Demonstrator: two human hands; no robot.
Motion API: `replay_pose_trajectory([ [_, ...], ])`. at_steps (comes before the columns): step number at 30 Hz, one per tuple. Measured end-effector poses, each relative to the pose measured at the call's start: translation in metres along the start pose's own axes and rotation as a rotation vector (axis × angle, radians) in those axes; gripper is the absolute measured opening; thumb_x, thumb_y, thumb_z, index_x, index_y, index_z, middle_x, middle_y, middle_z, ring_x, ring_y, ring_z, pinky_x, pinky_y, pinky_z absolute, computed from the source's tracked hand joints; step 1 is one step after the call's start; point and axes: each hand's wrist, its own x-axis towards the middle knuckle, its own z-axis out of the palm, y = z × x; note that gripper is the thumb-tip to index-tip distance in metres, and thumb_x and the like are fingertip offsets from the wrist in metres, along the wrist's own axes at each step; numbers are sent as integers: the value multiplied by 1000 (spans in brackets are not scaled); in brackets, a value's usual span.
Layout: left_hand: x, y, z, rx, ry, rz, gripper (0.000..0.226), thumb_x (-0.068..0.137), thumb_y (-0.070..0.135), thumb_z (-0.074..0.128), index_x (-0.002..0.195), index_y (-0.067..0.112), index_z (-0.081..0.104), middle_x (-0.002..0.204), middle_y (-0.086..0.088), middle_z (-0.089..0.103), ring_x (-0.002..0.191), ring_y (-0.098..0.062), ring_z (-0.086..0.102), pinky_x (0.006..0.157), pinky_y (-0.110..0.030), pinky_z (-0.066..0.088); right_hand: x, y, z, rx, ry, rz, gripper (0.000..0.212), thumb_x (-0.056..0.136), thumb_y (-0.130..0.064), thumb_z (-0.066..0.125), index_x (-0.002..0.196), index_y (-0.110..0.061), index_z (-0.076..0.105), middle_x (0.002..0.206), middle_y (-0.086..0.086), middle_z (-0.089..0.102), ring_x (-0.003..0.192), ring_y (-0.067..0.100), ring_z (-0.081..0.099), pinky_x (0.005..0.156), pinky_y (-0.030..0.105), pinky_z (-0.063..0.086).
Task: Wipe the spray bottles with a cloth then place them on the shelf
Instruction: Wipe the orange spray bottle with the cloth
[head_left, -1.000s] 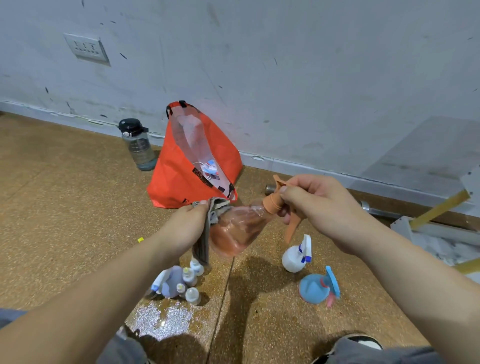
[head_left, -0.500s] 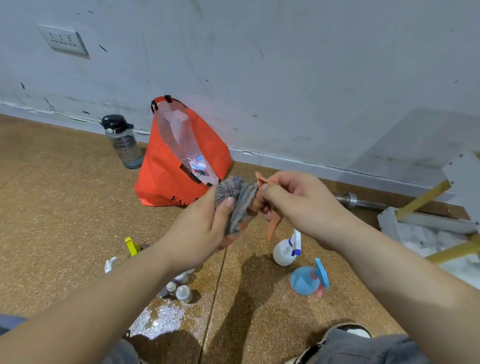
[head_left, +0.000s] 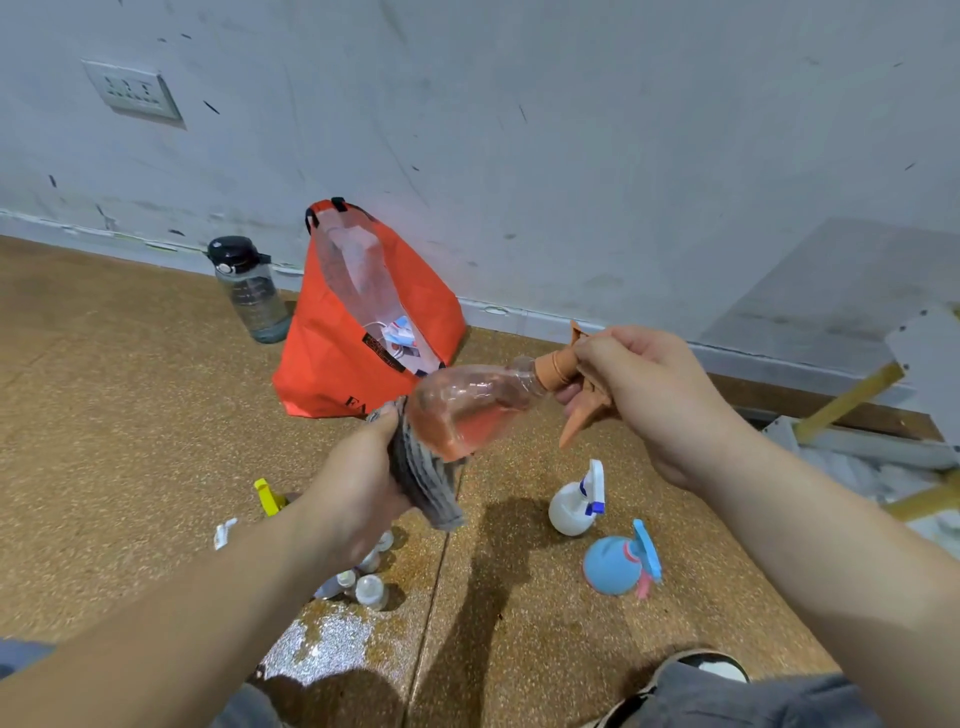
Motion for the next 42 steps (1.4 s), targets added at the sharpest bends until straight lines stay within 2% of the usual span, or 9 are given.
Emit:
replay_pose_trajectory([
  [12, -3, 12, 15, -272, 39, 40, 52, 111, 44, 35, 131, 6, 64, 124, -21, 73, 116, -38, 68, 101, -58, 53, 5, 2, 7, 63, 179, 144, 33, 98, -15, 49, 80, -10, 75, 70, 14, 74, 59, 24, 69, 69, 44, 59],
  [15, -10, 18, 20, 33, 153, 297, 45, 109, 48, 41, 114, 16, 72, 102, -15, 77, 99, -30, 73, 98, -45, 57, 4, 6, 7, -72, 187, 79, 34, 97, -17, 51, 79, -11, 79, 65, 7, 74, 55, 15, 68, 67, 40, 58],
  [18, -26, 28, 32, 382, 118, 789, 29, 111, 40, 43, 123, 28, 66, 105, 18, 73, 100, 9, 65, 90, -18, 51, 2, 5, 11, -100, 167, 63, 32, 96, -16, 53, 77, -13, 79, 66, 9, 74, 55, 14, 67, 65, 38, 57],
  [23, -13, 7, 32, 1136, -94, 1125, 56, 106, 47, 39, 155, 22, 44, 151, 2, 54, 140, -16, 47, 118, -40, 36, -9, 6, 31, -108, 45, 27, 25, 97, -18, 55, 94, 6, 63, 70, 29, 68, 64, 41, 71, 61, 45, 55],
  [28, 4, 4, 10, 1025, -82, 964, 40, 108, 49, 32, 131, 25, 55, 115, 7, 63, 110, -18, 59, 98, -44, 48, -14, 4, 37, -180, 0, -2, 22, 98, -21, 58, 89, -4, 69, 78, 26, 71, 64, 33, 66, 67, 58, 57],
  [32, 20, 6, -3, 798, 17, 553, 40, 111, 48, 32, 128, 26, 61, 119, 6, 70, 111, -12, 63, 95, -29, 46, -17, 2, 31, -203, -21, 5, 21, 97, -21, 59, 83, -13, 74, 76, 21, 73, 66, 36, 66, 74, 61, 57],
  [36, 31, 3, -14, 699, 190, 190, 42, 109, 37, 40, 98, 6, 67, 98, -11, 68, 97, -31, 62, 86, -40, 48, -18, 5, 14, -203, -47, 42, 21, 94, -17, 60, 84, -9, 76, 78, 19, 74, 64, 32, 69, 73, 53, 61],
  [38, 29, 1, -11, 632, 242, 185, 44, 109, 37, 40, 82, 9, 61, 82, -10, 62, 83, -31, 57, 73, -38, 44, -20, 7, 5, -187, -67, 66, 21, 93, -15, 60, 83, -6, 76, 79, 22, 73, 60, 30, 69, 73, 54, 61],
  [42, 16, 9, 9, 706, 207, 525, 54, 100, 58, 34, 106, 19, 71, 99, -4, 76, 99, -29, 68, 94, -45, 55, -21, 13, -6, -175, -59, 94, 20, 90, -15, 63, 79, -7, 77, 82, 25, 73, 64, 35, 68, 77, 61, 59],
])
